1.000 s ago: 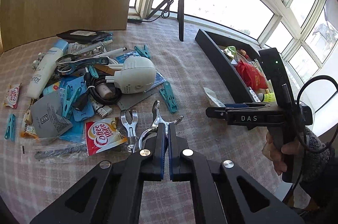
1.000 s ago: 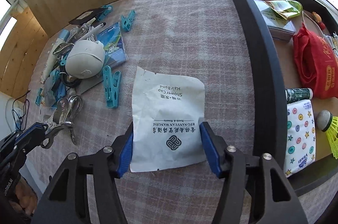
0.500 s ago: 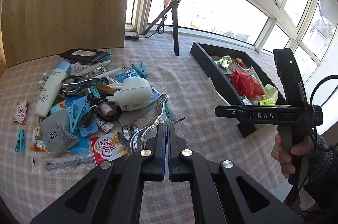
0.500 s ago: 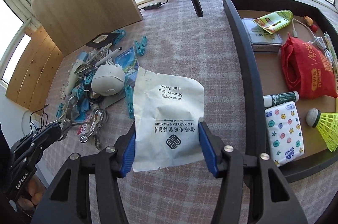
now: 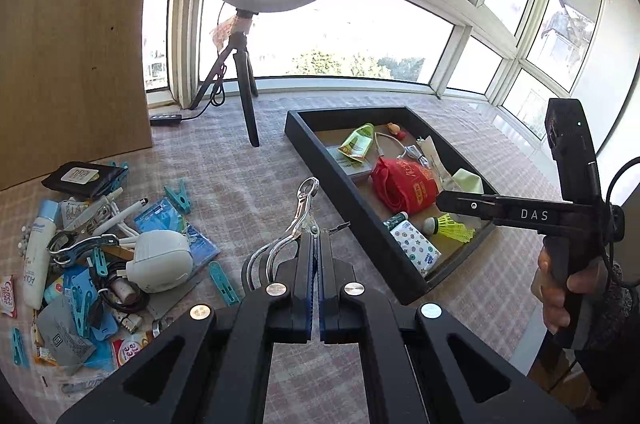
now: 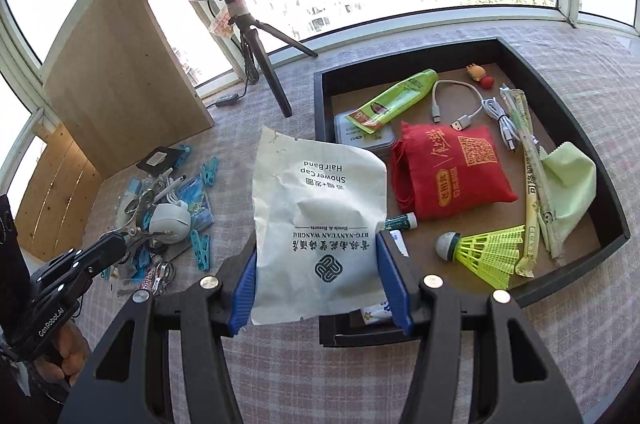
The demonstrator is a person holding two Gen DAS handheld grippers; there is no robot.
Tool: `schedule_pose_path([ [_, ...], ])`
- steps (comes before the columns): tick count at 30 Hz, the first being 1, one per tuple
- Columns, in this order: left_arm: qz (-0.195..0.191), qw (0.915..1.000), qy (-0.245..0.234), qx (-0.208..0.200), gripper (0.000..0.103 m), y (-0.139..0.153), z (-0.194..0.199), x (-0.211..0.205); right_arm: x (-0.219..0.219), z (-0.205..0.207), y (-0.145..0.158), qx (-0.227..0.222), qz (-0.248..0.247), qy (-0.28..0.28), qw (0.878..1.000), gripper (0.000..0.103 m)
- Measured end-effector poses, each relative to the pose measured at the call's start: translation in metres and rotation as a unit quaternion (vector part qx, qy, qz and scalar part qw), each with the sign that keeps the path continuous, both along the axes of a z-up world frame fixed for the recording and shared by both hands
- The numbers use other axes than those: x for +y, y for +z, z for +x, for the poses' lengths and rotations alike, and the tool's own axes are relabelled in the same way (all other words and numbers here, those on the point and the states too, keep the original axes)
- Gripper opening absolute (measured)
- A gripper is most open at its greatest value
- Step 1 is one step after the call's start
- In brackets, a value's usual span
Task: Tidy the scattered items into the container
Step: 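Carry the packet and metal clip into the black tray and open both grippers, then move both grippers back over the pile toward the teal clothespins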
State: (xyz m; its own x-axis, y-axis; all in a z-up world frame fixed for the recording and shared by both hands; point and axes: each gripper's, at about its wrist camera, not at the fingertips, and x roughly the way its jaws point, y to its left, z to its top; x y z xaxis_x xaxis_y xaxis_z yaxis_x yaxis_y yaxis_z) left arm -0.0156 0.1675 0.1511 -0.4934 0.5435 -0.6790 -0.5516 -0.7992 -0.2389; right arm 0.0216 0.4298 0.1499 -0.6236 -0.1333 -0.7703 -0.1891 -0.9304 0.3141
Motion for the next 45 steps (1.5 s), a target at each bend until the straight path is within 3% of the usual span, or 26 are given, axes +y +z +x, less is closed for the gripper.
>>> schedule_pose_path([
  [8, 0.006, 0.9972, -0.074, 0.002, 0.001, 0.004, -0.015, 0.087, 0.085, 0.026, 0.007, -0.008, 0.048, -0.099, 0.994, 0.053],
  [14, 0.017, 0.9945, -0.103, -0.005, 0.002, 0.006, -0.037, 0.142, 0.120, 0.023, 0.001, -0.024, 0.057, -0.126, 0.990, 0.057],
  [15, 0.010, 0.9949, -0.099, -0.015, 0.010, 0.004, -0.044, 0.152, 0.125, 0.021, -0.001, -0.030, 0.054, -0.131, 0.989, 0.060],
  [16, 0.003, 0.9953, -0.093, -0.027, 0.029, 0.003, -0.050, 0.159, 0.129, 0.021, -0.001, -0.033, 0.055, -0.142, 0.988, 0.062],
  [17, 0.006, 0.9953, -0.093, -0.029, 0.036, 0.003, -0.054, 0.163, 0.132, 0.021, 0.000, -0.032, 0.056, -0.152, 0.986, 0.063],
  [18, 0.008, 0.9957, -0.090, -0.022, 0.043, 0.005, -0.054, 0.165, 0.134, 0.022, 0.000, -0.030, 0.055, -0.156, 0.986, 0.069],
  [20, -0.001, 0.9957, -0.093, -0.004, 0.044, 0.009, -0.052, 0.167, 0.138, 0.022, 0.001, -0.027, 0.053, -0.161, 0.985, 0.070],
  [25, 0.002, 0.9957, -0.091, 0.015, 0.044, 0.018, -0.050, 0.156, 0.137, 0.021, -0.002, -0.029, 0.042, -0.161, 0.986, 0.070],
  [34, -0.005, 0.9984, -0.056, 0.006, 0.044, 0.015, -0.052, 0.120, 0.103, 0.007, 0.007, -0.019, 0.049, -0.115, 0.992, 0.070],
  [39, -0.010, 0.9996, -0.024, 0.011, 0.044, 0.021, -0.048, 0.076, 0.074, -0.007, 0.015, -0.012, 0.052, -0.076, 0.996, 0.070],
  [45, -0.023, 0.9988, 0.040, 0.015, 0.044, 0.030, -0.045, -0.007, 0.031, -0.022, 0.027, 0.000, 0.052, -0.019, 0.998, 0.070],
])
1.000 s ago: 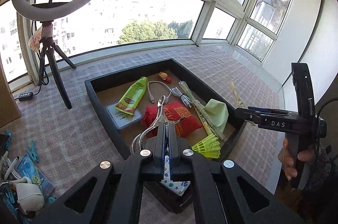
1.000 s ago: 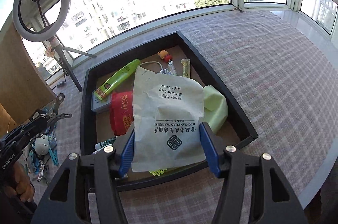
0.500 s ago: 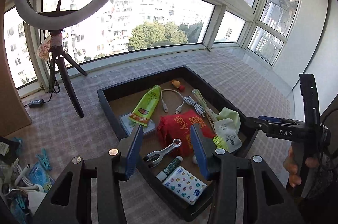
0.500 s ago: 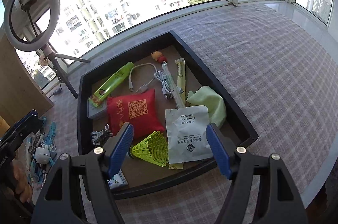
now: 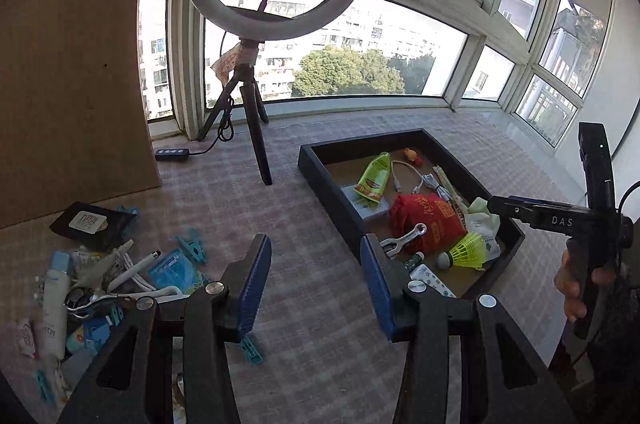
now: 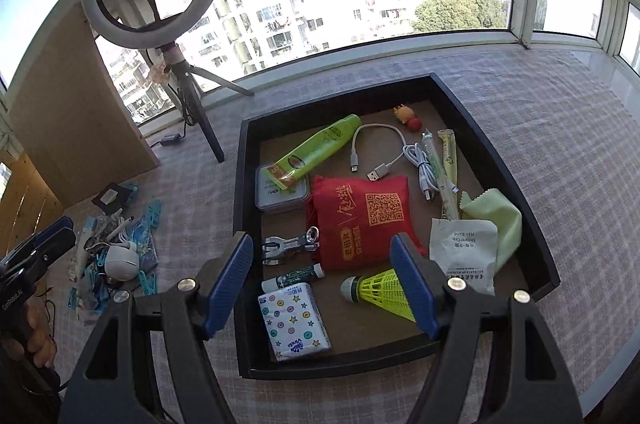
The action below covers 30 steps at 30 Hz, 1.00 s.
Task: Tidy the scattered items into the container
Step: 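Move both grippers back over the pile toward the teal clothespins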
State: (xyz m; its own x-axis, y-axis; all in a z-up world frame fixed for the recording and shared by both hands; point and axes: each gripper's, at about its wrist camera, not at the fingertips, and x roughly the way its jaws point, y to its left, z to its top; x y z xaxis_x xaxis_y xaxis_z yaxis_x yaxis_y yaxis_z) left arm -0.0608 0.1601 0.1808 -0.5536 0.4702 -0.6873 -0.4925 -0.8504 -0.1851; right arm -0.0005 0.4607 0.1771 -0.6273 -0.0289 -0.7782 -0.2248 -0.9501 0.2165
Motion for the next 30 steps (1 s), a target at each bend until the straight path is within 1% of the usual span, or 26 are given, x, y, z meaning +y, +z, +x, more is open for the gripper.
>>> schedule_pose_path([
  [2, -0.008, 0.9995, 0.030, 0.005, 0.045, 0.003, 0.003, -0.037, -0.015, -0.004, 0.004, 0.003, 0.000, 0.021, 1.000, 0.070],
  [3, -0.013, 0.9988, 0.047, 0.007, 0.047, 0.004, 0.005, -0.057, -0.023, -0.006, 0.006, 0.004, 0.000, 0.030, 1.000, 0.070],
  [6, -0.042, 0.9932, 0.107, 0.018, 0.056, 0.003, 0.014, -0.119, -0.050, -0.011, 0.009, 0.006, 0.003, 0.064, 0.998, 0.070],
  [9, -0.081, 0.9836, 0.160, 0.022, 0.060, -0.006, 0.028, -0.174, -0.082, -0.017, 0.003, 0.001, 0.011, 0.097, 0.995, 0.070],
  [12, -0.119, 0.9709, 0.207, 0.012, 0.063, -0.024, 0.040, -0.223, -0.117, -0.024, -0.011, -0.011, 0.010, 0.133, 0.991, 0.070],
  [15, -0.127, 0.9614, 0.244, -0.008, 0.063, -0.043, 0.051, -0.262, -0.154, -0.031, -0.030, -0.021, 0.009, 0.168, 0.986, 0.070],
  [20, -0.118, 0.9517, 0.282, -0.031, 0.063, -0.076, 0.058, -0.300, -0.209, -0.044, -0.061, -0.037, 0.008, 0.209, 0.977, 0.069],
  [23, -0.102, 0.9514, 0.286, -0.053, 0.062, -0.097, 0.056, -0.315, -0.238, -0.052, -0.074, -0.050, 0.026, 0.231, 0.971, 0.064],
  [24, -0.100, 0.9513, 0.286, -0.059, 0.061, -0.103, 0.054, -0.318, -0.244, -0.054, -0.077, -0.053, 0.031, 0.237, 0.970, 0.059],
  [25, -0.099, 0.9511, 0.286, -0.064, 0.061, -0.109, 0.053, -0.320, -0.250, -0.056, -0.080, -0.057, 0.036, 0.242, 0.968, 0.057],
  [27, -0.101, 0.9507, 0.284, -0.072, 0.060, -0.117, 0.049, -0.323, -0.259, -0.059, -0.086, -0.065, 0.044, 0.251, 0.965, 0.057],
  [30, -0.099, 0.9521, 0.278, -0.079, 0.059, -0.128, 0.041, -0.324, -0.263, -0.065, -0.092, -0.072, 0.048, 0.249, 0.965, 0.057],
])
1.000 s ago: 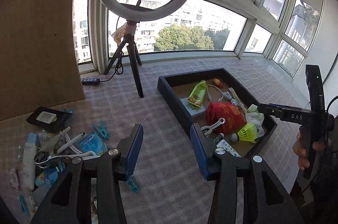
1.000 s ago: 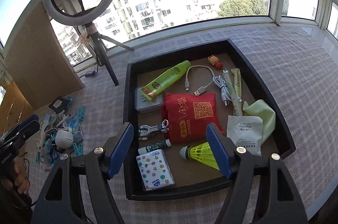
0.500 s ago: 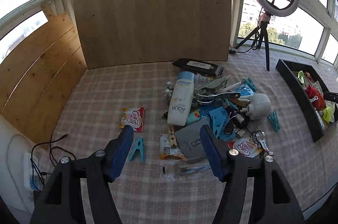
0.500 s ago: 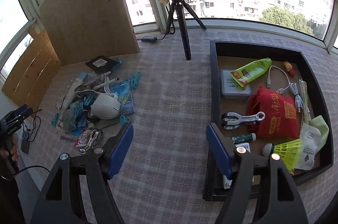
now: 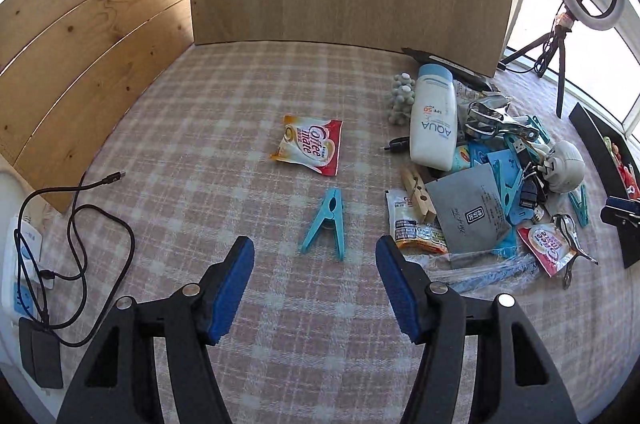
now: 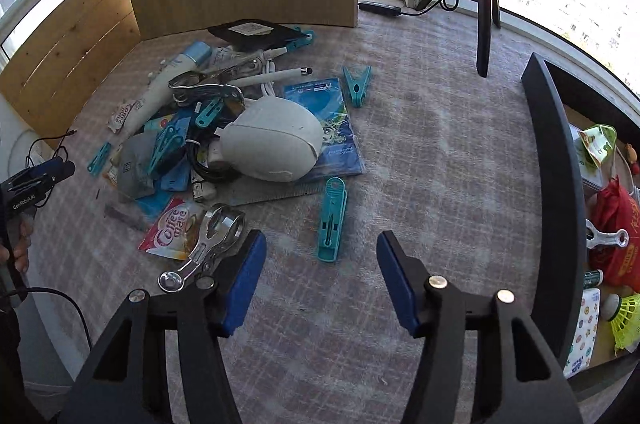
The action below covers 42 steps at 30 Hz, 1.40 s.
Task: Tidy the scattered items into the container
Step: 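Move both grippers back over the pile toward the teal clothespins, then grasp a teal clothespin with the left gripper while the right gripper grasps another, then carry both teal clothespins into the black tray and release them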
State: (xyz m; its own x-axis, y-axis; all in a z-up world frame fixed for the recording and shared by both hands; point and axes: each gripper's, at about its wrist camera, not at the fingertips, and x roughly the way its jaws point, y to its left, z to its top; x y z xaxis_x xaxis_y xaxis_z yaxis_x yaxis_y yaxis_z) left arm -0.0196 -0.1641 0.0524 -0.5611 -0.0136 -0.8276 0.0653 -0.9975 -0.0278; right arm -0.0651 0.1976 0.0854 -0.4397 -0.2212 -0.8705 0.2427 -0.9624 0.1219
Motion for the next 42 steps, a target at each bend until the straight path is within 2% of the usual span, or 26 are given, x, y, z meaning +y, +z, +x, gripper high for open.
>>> schedule_pose_path([
  [4, 0.015, 0.9998, -0.007, -0.014, 0.054, -0.012, -0.012, -0.002, 0.000, -0.007, -0.006, -0.008, -0.002, -0.004, 1.000, 0.057],
  [8, 0.010, 0.9994, -0.016, -0.029, 0.047, -0.024, -0.023, 0.001, -0.004, -0.013, -0.013, -0.015, -0.004, -0.004, 1.000, 0.056],
  [12, 0.017, 0.9985, -0.024, -0.047, 0.041, -0.035, -0.031, 0.004, -0.010, -0.019, -0.020, -0.023, -0.003, 0.001, 1.000, 0.050],
  [17, 0.013, 0.9986, -0.022, -0.046, 0.038, -0.036, -0.034, 0.007, -0.015, -0.026, -0.029, -0.034, 0.004, 0.006, 0.999, 0.037],
  [22, 0.006, 0.9987, -0.017, -0.049, 0.025, -0.034, -0.033, 0.008, -0.014, -0.031, -0.036, -0.043, 0.009, 0.003, 0.999, 0.022],
  [24, 0.007, 0.9987, -0.015, -0.049, 0.025, -0.033, -0.032, 0.007, -0.011, -0.032, -0.036, -0.043, 0.007, -0.001, 0.999, 0.015],
  [28, 0.004, 0.9990, -0.008, -0.044, 0.024, -0.031, -0.030, 0.006, 0.002, -0.033, -0.031, -0.041, -0.022, -0.021, 0.999, 0.012],
  [37, 0.009, 0.9998, 0.013, -0.008, 0.024, 0.007, -0.006, -0.001, 0.025, -0.014, -0.003, -0.015, -0.071, -0.039, 0.997, 0.012],
  [42, 0.011, 0.9998, 0.008, 0.015, 0.024, 0.035, 0.010, 0.012, 0.046, 0.004, 0.016, 0.000, -0.090, -0.055, 0.994, 0.012],
])
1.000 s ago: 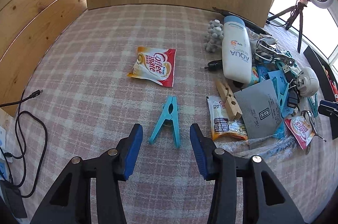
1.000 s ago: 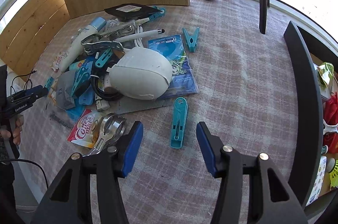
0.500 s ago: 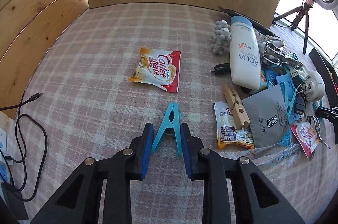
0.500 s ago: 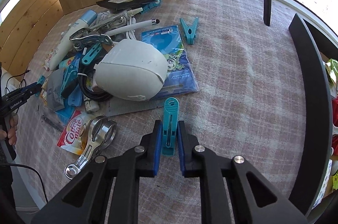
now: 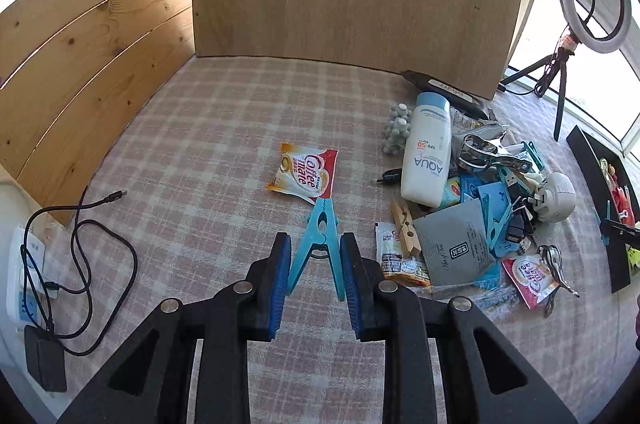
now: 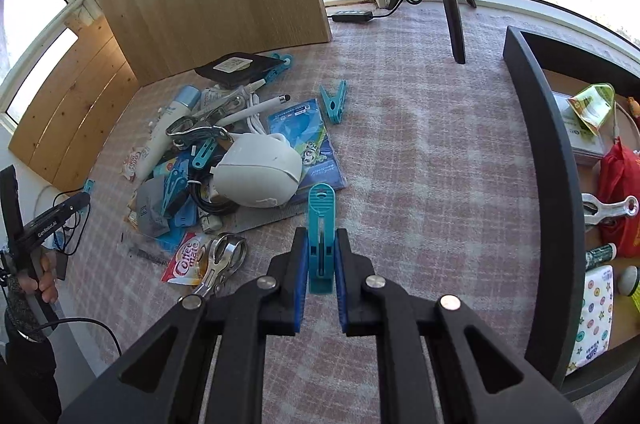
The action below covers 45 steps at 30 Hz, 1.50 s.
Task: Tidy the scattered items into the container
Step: 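Carry both teal clothespins into the black tray and release them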
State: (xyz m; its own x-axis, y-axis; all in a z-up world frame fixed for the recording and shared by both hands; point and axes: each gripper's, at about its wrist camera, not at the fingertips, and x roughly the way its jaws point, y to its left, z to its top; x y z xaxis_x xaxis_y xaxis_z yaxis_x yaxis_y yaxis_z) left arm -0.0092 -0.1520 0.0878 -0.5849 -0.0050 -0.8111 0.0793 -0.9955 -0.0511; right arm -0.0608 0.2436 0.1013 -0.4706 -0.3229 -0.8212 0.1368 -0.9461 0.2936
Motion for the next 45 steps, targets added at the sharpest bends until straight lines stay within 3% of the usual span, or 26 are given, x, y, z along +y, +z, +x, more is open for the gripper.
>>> schedule_pose_path([
  [6, 0.012, 0.9988, -0.044, 0.017, 0.024, 0.030, -0.007, 0.041, 0.046, 0.023, 0.026, 0.022, -0.012, -0.031, 0.999, 0.012],
  [14, 0.041, 0.9885, -0.142, 0.031, 0.024, 0.056, -0.017, 0.171, 0.152, 0.055, 0.059, 0.060, -0.010, -0.115, 0.991, 0.012],
  [19, 0.069, 0.9724, -0.220, 0.034, 0.024, 0.067, -0.023, 0.268, 0.228, 0.085, 0.063, 0.064, 0.004, -0.185, 0.981, 0.012],
  [26, 0.092, 0.9438, -0.316, 0.032, 0.024, 0.071, -0.024, 0.400, 0.319, 0.126, 0.051, 0.042, 0.028, -0.263, 0.963, 0.012],
  [31, 0.106, 0.9245, -0.366, 0.017, 0.024, 0.065, -0.016, 0.468, 0.350, 0.136, 0.040, 0.030, 0.039, -0.281, 0.958, 0.012],
  [35, 0.112, 0.9161, -0.385, 0.012, 0.024, 0.064, -0.010, 0.501, 0.363, 0.134, 0.037, 0.030, 0.042, -0.283, 0.958, 0.012],
  [36, 0.115, 0.9148, -0.387, 0.011, 0.025, 0.064, -0.009, 0.507, 0.365, 0.131, 0.037, 0.027, 0.042, -0.279, 0.959, 0.013],
  [38, 0.106, 0.9175, -0.383, 0.009, 0.028, 0.064, -0.011, 0.516, 0.369, 0.125, 0.035, 0.013, 0.045, -0.277, 0.960, 0.029],
  [39, 0.102, 0.9191, -0.380, 0.009, 0.043, 0.064, -0.012, 0.521, 0.371, 0.125, 0.036, 0.010, 0.046, -0.287, 0.957, 0.048],
  [40, 0.100, 0.9231, -0.371, 0.010, 0.054, 0.065, -0.013, 0.521, 0.373, 0.126, 0.038, 0.018, 0.043, -0.293, 0.955, 0.056],
  [45, 0.092, 0.9305, -0.353, 0.035, 0.054, 0.075, -0.011, 0.508, 0.375, 0.130, 0.044, 0.032, 0.044, -0.294, 0.954, 0.056],
])
